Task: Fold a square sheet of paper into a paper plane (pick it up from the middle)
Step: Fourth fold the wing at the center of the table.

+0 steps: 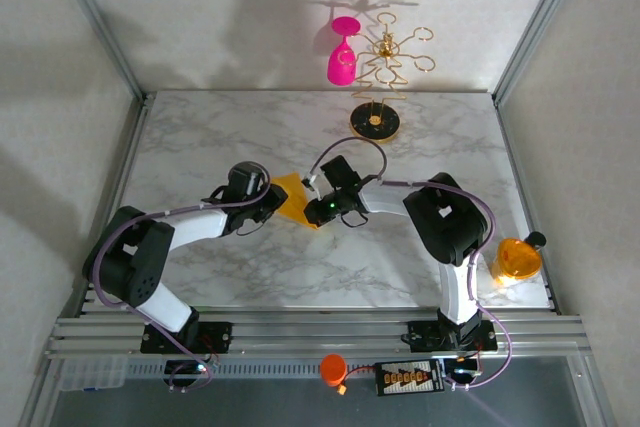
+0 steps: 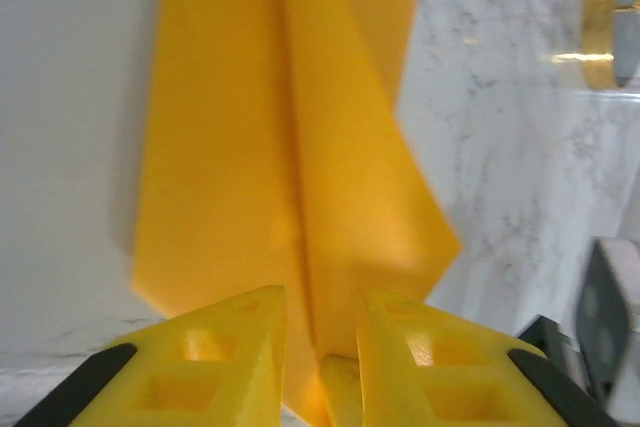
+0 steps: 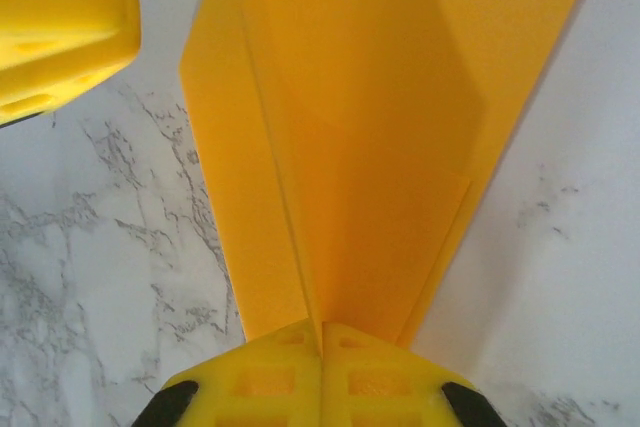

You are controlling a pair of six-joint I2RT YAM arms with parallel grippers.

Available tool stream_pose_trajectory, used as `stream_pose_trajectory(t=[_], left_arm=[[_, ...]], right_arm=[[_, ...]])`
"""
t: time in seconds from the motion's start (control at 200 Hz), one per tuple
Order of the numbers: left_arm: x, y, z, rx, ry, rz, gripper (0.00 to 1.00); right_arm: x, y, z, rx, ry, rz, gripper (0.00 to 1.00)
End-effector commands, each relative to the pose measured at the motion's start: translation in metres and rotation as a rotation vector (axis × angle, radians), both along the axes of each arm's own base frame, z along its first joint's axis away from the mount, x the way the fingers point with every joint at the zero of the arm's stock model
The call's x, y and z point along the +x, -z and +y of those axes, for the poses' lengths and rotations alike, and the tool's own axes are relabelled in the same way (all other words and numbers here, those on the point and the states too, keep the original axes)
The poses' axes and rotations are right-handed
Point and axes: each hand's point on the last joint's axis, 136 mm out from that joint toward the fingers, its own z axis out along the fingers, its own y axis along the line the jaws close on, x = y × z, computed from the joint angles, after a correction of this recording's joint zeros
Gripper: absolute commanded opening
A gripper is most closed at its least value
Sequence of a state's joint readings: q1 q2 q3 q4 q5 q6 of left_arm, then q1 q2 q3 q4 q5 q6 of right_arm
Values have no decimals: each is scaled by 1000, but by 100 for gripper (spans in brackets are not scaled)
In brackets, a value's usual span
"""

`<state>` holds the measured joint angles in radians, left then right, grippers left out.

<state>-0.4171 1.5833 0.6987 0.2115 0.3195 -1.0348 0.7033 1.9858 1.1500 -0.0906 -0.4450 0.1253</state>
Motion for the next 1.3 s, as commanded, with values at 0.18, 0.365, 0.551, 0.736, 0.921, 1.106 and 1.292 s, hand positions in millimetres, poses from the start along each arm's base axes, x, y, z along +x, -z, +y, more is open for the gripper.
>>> stream_pose_trajectory(t=[0.18, 0.365, 0.551, 0.736, 0.921, 1.106, 1.292], left_arm=[[1, 5, -25, -47, 104, -33, 29], [-2, 13, -26, -28, 116, -16, 31], [-1, 19, -28, -21, 129, -8, 34], [1, 22, -31, -19, 140, -3, 38], [3, 19, -32, -18, 140, -4, 39], [7, 6, -32, -11, 143, -38, 38], [0, 28, -31, 10, 146, 26, 40]], right_arm=[[-4, 15, -9, -5, 36, 137, 5], [-3, 18, -13, 0, 56, 156, 6], [-3, 19, -12, 4, 52, 163, 6], [-3, 19, -12, 4, 50, 162, 6], [-4, 20, -13, -1, 51, 167, 6], [-4, 22, -13, -5, 53, 169, 7], [-4, 23, -14, -7, 55, 172, 7]])
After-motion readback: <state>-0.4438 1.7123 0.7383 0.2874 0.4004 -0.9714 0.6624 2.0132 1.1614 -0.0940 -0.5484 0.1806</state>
